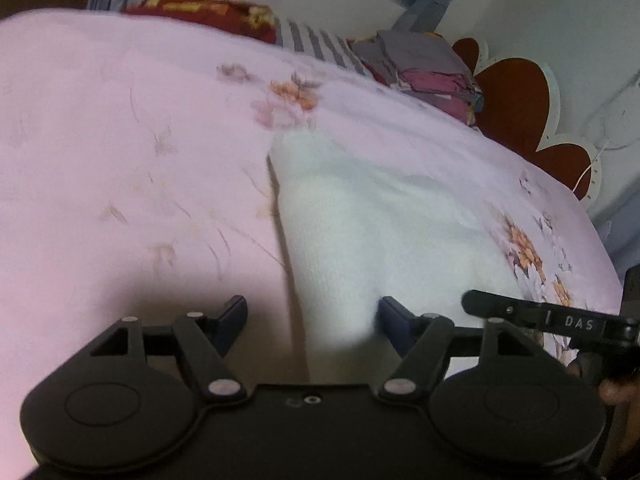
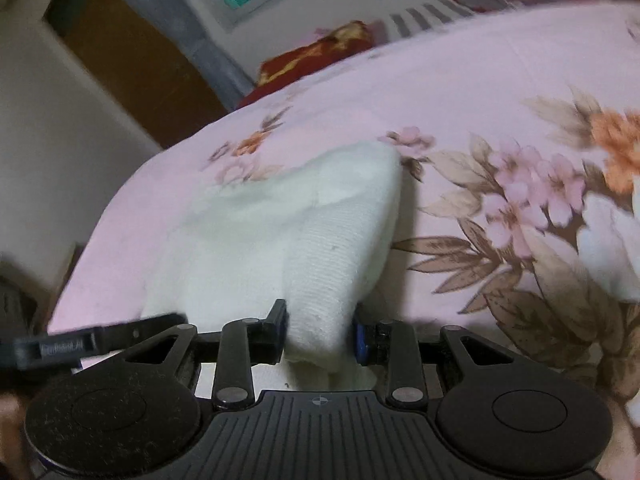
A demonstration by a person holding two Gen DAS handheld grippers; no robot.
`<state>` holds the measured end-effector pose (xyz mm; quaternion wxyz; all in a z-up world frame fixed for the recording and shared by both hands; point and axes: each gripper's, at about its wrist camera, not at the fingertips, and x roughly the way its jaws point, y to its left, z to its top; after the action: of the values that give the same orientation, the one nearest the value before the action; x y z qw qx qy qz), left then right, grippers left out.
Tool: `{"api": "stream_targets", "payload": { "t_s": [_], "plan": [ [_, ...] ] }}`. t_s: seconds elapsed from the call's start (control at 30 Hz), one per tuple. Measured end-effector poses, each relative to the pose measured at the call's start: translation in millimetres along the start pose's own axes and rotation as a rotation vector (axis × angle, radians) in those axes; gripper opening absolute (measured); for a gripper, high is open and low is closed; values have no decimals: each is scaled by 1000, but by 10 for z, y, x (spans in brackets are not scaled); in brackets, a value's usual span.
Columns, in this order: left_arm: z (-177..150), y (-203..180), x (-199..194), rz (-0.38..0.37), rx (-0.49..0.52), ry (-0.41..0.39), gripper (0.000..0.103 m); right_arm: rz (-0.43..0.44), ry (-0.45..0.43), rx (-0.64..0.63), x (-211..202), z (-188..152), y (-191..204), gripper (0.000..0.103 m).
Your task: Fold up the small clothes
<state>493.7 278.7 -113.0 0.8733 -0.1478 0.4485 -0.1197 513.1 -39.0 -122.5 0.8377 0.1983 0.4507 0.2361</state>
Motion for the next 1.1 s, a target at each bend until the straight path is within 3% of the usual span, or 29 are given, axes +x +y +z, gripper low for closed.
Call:
{"api": "stream_targets", "payload": {
  "t_s": [0.03, 0.07, 0.13, 0.17, 0.2, 0.23, 0.27, 0.37, 0.47, 0.5, 0.6, 0.8, 0.87, 0.93, 1.0, 1.1],
  "plan": [
    [23, 20, -105, 6, 14, -41, 66, -4, 4, -6, -16, 20, 9, 37],
    [64, 23, -181, 5, 26, -76, 61, -26, -5, -17, -59, 50, 27, 49],
    [155, 29, -267, -29, 44, -127, 48, -124, -86, -81, -208, 110, 127, 53],
    [216, 5, -240, -48, 62, -133, 43, -149, -126, -118, -274, 145, 169, 51],
    [271, -40, -186, -59, 83, -131, 40, -166, -158, -144, -309, 191, 230, 41],
    [328, -107, -102, -74, 110, -125, 39, -169, -169, -179, -282, 247, 308, 16],
    [361, -160, -16, -89, 130, -118, 39, -172, -163, -211, -228, 292, 389, 10],
    [367, -292, 303, -106, 163, -66, 39, -185, -133, -295, 75, 312, 596, 10],
    [251, -327, 456, -128, 164, -44, 38, -311, -60, -349, 476, 225, 502, 9],
    [244, -345, 470, -122, 163, -46, 38, -335, -84, -364, 516, 188, 431, 9],
    [218, -367, 447, -108, 177, -47, 38, -305, -96, -285, 510, 224, 305, 10],
    [220, -453, 315, -60, 205, -54, 38, -313, -102, -299, 485, 220, 351, 10],
    [188, -519, 117, -88, 204, -79, 38, -342, -126, -319, 334, 201, 430, 10],
    [86, -561, -64, -97, 208, -110, 38, -317, -169, -361, 74, 105, 575, 10],
    [-35, -573, -104, -73, 203, -89, 38, -275, -184, -382, -97, -33, 688, 10],
    [-229, -553, -65, -36, 202, -54, 32, -225, -133, -424, -147, -247, 736, 10]
  ]
}}
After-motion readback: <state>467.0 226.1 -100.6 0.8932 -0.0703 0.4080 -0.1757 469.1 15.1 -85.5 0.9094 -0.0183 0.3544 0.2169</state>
